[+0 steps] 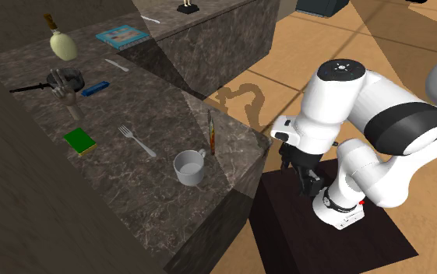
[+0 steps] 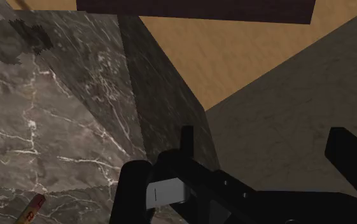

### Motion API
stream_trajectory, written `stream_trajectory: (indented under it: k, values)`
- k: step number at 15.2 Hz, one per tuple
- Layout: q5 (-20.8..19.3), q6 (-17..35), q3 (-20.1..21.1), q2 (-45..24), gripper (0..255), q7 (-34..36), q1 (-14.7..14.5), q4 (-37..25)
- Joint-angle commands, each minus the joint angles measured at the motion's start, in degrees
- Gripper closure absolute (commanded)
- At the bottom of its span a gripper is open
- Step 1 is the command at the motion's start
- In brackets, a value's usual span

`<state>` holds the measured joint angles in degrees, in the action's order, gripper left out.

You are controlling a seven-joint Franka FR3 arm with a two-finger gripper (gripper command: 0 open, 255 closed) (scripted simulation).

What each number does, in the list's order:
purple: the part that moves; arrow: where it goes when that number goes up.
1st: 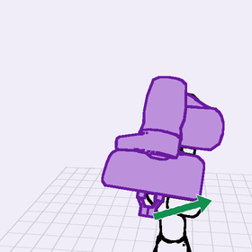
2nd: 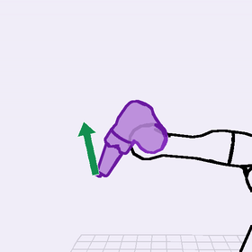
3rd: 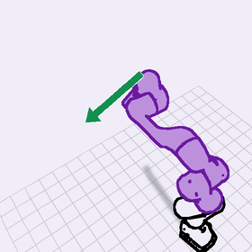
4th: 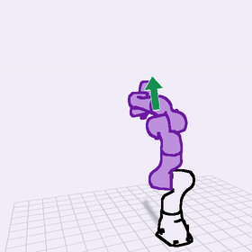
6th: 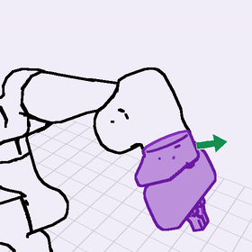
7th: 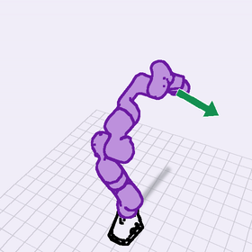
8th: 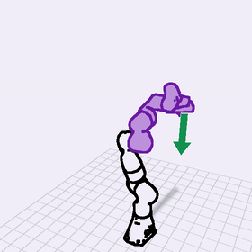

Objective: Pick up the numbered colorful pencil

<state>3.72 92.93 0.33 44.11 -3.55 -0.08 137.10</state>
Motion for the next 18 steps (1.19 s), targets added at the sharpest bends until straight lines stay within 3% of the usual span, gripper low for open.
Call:
stream_trajectory:
  k: [1,18]
  values:
    - [0.0,0.0,0.0,0.0,0,0.0,0.0,0.0]
    - [-13.0,42.0,0.2,-10.2,0,13.1,14.6,2.7]
